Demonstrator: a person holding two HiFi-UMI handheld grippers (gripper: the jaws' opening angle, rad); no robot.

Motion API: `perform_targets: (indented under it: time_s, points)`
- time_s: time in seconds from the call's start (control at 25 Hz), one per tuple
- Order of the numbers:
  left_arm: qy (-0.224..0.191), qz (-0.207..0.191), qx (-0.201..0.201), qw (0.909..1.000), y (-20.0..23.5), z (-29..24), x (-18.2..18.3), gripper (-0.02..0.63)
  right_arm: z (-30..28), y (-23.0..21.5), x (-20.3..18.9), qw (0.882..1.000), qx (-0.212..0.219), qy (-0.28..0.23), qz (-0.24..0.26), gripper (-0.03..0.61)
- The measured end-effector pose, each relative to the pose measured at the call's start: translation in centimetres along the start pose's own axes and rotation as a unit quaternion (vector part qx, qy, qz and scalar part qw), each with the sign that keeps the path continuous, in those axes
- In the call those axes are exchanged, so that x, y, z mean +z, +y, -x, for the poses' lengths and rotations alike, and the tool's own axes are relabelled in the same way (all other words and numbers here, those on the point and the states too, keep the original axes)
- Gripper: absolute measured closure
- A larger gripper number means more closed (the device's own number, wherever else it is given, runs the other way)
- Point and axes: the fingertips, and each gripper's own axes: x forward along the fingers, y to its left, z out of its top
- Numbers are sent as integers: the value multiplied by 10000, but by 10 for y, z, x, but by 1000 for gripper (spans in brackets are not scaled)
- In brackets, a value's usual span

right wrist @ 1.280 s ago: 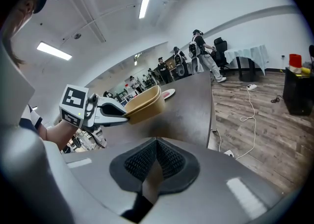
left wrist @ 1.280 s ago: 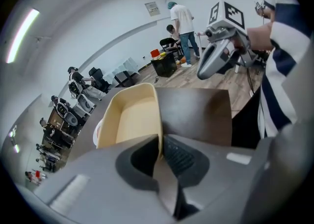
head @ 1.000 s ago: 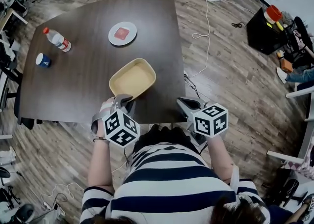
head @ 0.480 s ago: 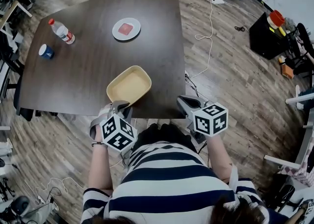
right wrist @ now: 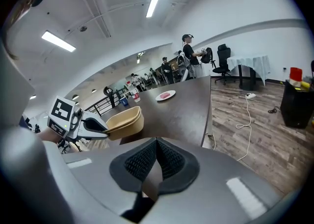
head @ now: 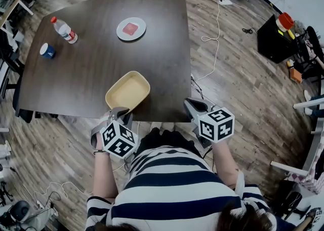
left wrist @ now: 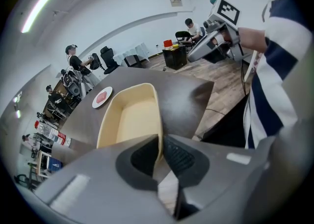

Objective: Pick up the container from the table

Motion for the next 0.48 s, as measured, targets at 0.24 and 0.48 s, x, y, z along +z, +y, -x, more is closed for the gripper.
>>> perform_targets:
  time_s: [0.24,0.48]
  points:
    - [25,143,-61,9999,-2,-4,-7,614,-2,-2,5,9999,-115,-52,52,583]
    - [-10,209,-29,9998,-1,-4,-6,614,-3,-2,8,9999,-97,-98,23,583]
